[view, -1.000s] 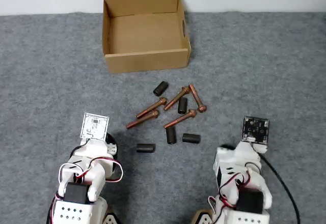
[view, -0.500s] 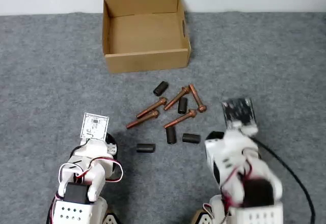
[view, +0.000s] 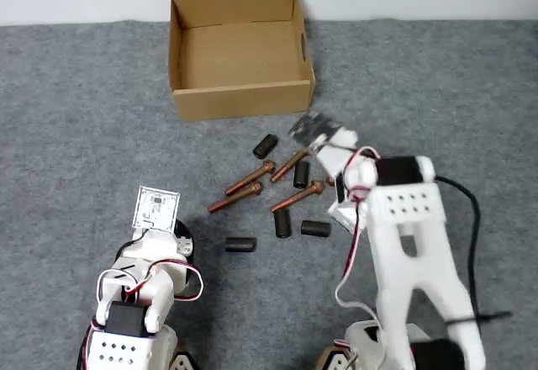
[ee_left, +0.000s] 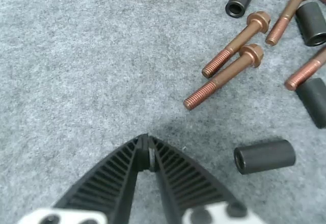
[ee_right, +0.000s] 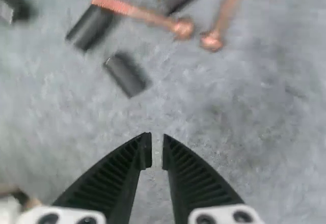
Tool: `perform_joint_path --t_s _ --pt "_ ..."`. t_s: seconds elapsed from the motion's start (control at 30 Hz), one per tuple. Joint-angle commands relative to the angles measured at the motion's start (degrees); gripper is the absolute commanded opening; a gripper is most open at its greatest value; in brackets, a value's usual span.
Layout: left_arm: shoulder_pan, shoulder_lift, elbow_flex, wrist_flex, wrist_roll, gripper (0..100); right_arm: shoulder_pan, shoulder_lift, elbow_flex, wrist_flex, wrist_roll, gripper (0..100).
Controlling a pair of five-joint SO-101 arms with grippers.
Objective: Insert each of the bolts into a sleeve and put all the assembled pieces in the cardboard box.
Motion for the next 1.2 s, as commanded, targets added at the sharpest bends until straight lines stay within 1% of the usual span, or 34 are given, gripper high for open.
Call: perform_joint_path --t_s 0.0,0.2,0.27,0.4,0.5,0.8,0.87,1.03,1.07,1.17 --pt "-0.2 -0.4 -0.3 0.2 -0.2 1 -2.2 3.9 -2.9 0.7 9.2 10.1" --pt "-0.2 -0.4 -0.3 0.2 -0.2 1 -7.3 8.4 -2.9 0.7 13.2 22.3" --pt "-0.2 -0.4 -0.3 0.2 -0.2 1 -9.5 9.8 -2.9 0.3 13.6 24.3" --pt "-0.2 -0.4 -0.3 0.2 -0.2 1 -12.0 13.6 -2.9 -2.9 13.6 24.2" --pt "-0.2 -0.4 -0.3 0.2 -0.2 1 -12.1 17.0 -3.0 -6.5 13.6 24.2" --pt "-0.2 -0.4 -0.3 0.2 -0.2 1 -12.8 27.6 -3.0 -12.9 13.5 24.0" --pt "-0.2 -0.4 -0.3 0.2 -0.2 1 -12.8 29.3 -3.0 -13.8 13.5 21.8" --pt "-0.2 -0.4 -0.3 0.2 -0.2 1 -13.1 31.8 -4.4 -13.9 13.5 2.1" --pt "-0.2 -0.4 -0.3 0.2 -0.2 1 -13.0 32.0 -4.9 -13.7 13.5 0.3" --pt "-0.2 -0.4 -0.3 0.2 -0.2 1 -12.2 31.2 -5.9 -12.2 13.4 0.9"
